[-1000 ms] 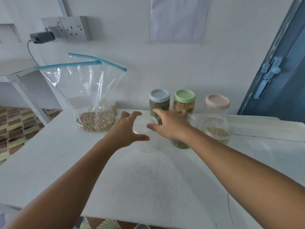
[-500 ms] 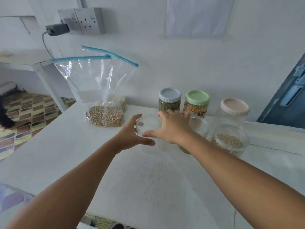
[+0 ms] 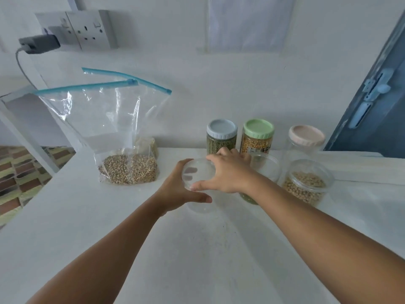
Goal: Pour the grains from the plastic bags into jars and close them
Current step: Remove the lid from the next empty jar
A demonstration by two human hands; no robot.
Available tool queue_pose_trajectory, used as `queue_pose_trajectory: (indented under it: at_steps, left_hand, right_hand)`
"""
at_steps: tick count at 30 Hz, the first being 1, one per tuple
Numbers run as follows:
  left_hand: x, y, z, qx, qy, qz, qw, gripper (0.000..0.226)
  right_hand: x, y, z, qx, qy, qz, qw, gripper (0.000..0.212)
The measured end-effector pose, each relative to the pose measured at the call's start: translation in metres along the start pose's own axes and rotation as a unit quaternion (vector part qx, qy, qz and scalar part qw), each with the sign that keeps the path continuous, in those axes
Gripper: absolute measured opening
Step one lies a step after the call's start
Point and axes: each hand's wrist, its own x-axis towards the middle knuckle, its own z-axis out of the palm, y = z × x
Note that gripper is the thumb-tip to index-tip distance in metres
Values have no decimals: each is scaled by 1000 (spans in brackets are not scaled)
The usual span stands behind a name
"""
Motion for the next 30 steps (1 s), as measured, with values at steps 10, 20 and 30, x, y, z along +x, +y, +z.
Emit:
queue_pose_trajectory:
  at_steps: [10, 20, 30]
  left_hand:
    - [8, -4, -8, 17, -42, 61, 997, 102]
    - [5, 0, -4, 13, -40, 49, 998, 105]
    - [4, 3, -4, 34, -52, 43, 997, 111]
  right_hand:
    - [3, -31, 4, -37, 21, 84, 996, 106]
    - [8, -14, 1, -2, 15, 23, 1000, 110]
    - [10, -19, -7, -88, -5, 13, 996, 101]
